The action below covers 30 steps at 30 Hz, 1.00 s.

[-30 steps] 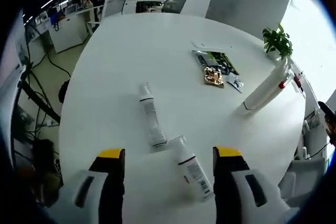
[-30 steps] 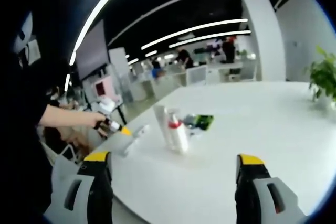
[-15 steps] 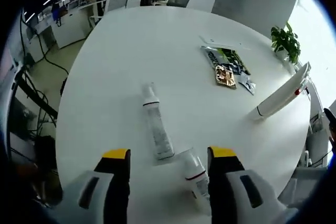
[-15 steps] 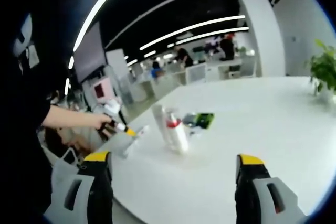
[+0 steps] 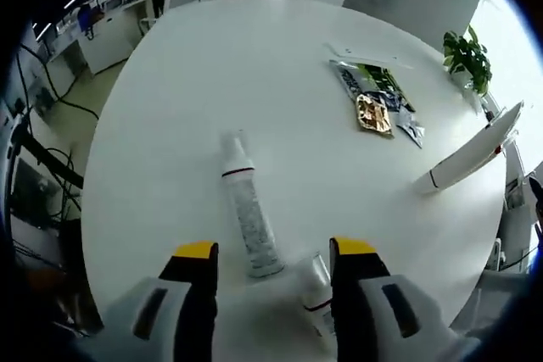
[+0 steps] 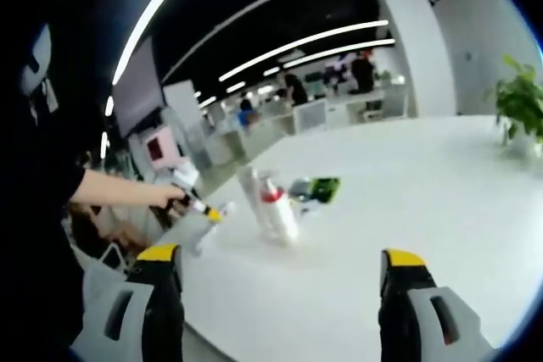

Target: Arrange the skincare products in the storage area until every visible bottle or jar stands upright without overlapping.

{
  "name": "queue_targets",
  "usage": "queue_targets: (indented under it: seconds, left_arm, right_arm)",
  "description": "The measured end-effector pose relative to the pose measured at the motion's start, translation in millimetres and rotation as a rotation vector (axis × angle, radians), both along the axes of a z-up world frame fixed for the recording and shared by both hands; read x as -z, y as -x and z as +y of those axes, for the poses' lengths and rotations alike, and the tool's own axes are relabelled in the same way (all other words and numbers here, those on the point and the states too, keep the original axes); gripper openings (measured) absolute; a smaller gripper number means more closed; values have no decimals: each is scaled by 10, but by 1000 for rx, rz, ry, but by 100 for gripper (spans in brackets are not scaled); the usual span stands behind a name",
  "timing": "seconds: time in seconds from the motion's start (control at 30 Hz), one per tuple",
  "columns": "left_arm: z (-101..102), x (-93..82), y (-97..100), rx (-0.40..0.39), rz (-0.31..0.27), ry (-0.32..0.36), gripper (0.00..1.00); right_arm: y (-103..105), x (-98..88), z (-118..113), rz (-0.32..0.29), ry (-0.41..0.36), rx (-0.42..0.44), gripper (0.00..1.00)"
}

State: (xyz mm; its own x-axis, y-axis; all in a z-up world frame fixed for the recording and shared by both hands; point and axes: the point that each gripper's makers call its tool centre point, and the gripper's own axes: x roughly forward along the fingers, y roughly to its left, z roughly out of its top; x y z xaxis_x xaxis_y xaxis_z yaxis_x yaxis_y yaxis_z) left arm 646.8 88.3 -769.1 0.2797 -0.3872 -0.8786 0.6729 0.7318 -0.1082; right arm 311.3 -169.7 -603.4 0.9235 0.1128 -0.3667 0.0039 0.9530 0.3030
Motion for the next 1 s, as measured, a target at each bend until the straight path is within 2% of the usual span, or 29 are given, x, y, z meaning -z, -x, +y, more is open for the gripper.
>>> queue_targets:
  seconds: [0.6, 0.83, 1.0]
  left_arm:
    - [67, 122, -81, -2, 37, -47, 39]
    - [55, 142, -222, -10, 32, -61, 37]
    - [14, 142, -282, -10, 37, -55, 26]
  right_arm:
    - [-62, 65, 15, 13, -12, -7, 93]
    - [-87, 73, -4, 15, -13, -6, 93]
    - [-64, 98, -23, 23, -13, 1, 93]
